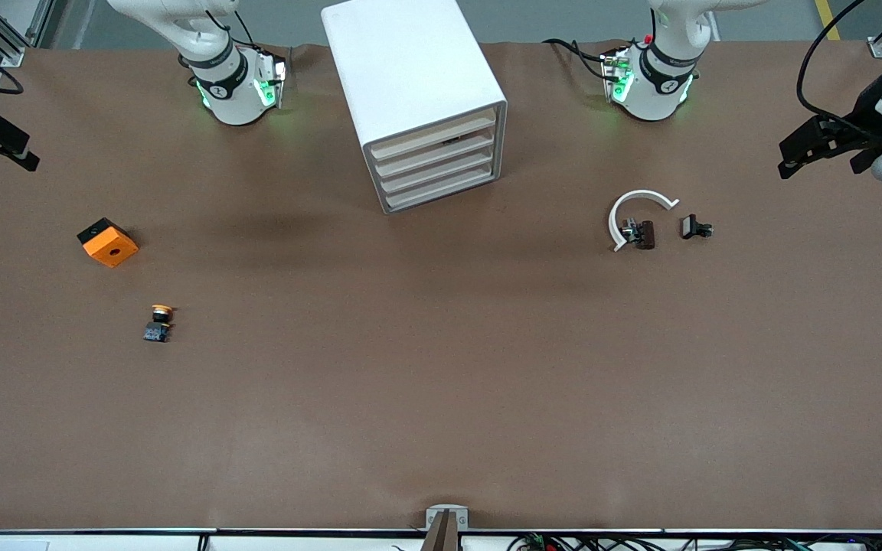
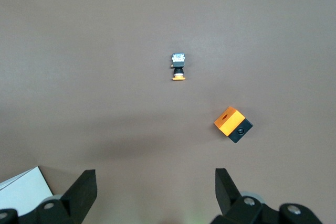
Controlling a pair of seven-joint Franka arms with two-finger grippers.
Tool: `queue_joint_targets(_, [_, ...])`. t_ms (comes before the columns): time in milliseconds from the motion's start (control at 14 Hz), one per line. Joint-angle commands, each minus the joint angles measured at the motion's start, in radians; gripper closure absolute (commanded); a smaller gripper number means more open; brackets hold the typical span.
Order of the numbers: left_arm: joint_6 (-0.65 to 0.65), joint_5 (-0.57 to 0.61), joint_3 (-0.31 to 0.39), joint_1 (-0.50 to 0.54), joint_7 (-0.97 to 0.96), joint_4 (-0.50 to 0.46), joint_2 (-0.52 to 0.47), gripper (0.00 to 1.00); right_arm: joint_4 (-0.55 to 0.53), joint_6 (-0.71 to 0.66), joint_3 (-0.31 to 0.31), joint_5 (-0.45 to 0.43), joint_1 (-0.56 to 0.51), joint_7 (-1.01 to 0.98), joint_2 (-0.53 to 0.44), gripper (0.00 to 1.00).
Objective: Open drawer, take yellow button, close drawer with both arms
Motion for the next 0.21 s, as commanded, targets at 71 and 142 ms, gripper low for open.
queue_joint_targets(71, [-0.019,0.003,-0.001,0.003,0.019,0.029,0.015,0.0,-0.018,0.007,0.003,0.02,-0.01,0.012,-0.026,0.0])
queue_joint_targets(142, [-0.021,0.003,-0.001,0.003,0.019,0.029,0.015,0.0,-0.018,0.007,0.003,0.02,-0.01,0.014,-0.026,0.0])
